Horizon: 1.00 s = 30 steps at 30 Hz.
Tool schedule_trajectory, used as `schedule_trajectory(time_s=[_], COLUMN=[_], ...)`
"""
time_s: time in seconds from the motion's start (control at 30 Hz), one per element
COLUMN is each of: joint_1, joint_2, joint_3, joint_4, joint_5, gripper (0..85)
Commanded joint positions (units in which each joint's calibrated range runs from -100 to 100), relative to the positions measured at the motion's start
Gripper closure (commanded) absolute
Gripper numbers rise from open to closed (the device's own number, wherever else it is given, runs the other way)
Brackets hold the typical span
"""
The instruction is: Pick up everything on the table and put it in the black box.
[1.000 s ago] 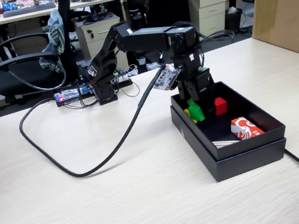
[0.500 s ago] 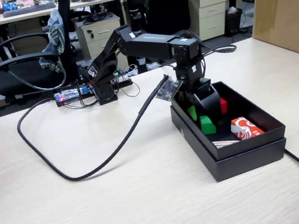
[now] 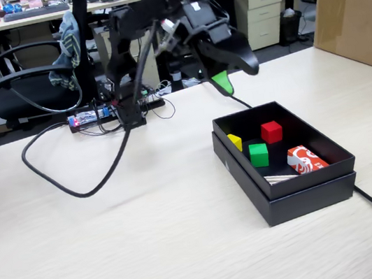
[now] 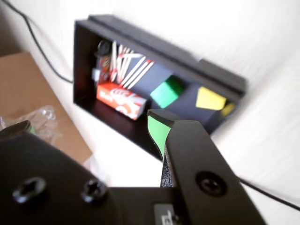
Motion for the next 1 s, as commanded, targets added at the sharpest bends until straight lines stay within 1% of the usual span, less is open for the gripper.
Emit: schedule_trajectory(time_s=[0.0, 0.1, 0.27, 0.37, 0.4, 0.53, 0.77, 0.9, 0.97], joint_1=[-2.1, -4.35, -7.81, -9.08, -9.38, -9.52, -10.06, -11.33, -11.62], joint_2=[-14.53, -25.2, -43.33, -52.63, -58.36, -68.8, -78.67, -80.51, -80.39], joint_3=[-4.65, -17.53, -42.19, -55.42, -63.4, -76.73, -92.14, -102.57, -109.19], joint_4=[6.08, 10.4, 22.06, 27.16, 29.92, 34.5, 41.33, 51.18, 59.12], joint_5=[-1.81, -2.54, -4.2, -4.35, -4.3, -4.05, -4.2, -5.71, -6.74], gripper=[36.7, 35.4, 34.7, 33.9, 33.8, 33.8, 33.8, 33.9, 34.7])
